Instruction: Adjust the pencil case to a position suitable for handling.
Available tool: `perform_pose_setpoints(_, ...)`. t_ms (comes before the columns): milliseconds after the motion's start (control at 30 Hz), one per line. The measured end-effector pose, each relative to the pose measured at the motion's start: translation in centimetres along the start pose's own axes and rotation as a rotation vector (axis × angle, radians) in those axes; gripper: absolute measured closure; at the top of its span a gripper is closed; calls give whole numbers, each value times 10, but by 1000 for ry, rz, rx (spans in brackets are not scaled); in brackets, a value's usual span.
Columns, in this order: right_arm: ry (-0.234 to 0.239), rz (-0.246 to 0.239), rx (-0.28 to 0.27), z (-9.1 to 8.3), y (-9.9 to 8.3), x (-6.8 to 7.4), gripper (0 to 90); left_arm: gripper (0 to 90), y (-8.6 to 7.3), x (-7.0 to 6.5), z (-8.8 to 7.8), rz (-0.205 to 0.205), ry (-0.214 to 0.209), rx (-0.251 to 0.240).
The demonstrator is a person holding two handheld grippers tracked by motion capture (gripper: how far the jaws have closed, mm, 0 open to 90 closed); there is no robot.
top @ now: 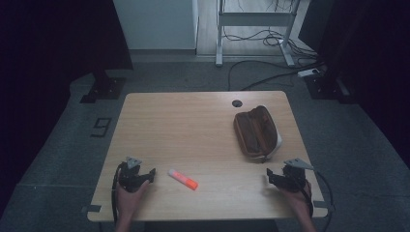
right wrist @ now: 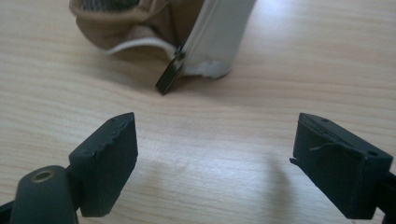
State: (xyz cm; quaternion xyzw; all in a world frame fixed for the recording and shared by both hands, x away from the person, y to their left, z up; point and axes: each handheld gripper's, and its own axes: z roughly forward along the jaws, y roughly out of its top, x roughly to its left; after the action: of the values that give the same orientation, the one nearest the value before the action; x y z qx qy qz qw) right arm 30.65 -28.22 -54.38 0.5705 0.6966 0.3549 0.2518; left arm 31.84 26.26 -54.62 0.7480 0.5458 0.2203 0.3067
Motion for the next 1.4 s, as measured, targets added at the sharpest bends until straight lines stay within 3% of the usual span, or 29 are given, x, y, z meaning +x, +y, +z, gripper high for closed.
perform_pose_setpoints(167, 0, 26, -28, -5, 3, -5, 139, 224, 0, 0, 0, 0, 0, 0)
perform_pose_setpoints(467, -7, 33, -62, -11, 12, -10, 138, 225, 0, 0, 0, 0, -1, 0)
perform_pose_setpoints(867, 13, 36, -103, -20, 36, -8, 135, 225, 0, 0, 0, 0, 0, 0)
perform_pose_setpoints(1400, 29, 41, -146, -11, 60, -4, 145, 224, 0, 0, 0, 0, 0, 0)
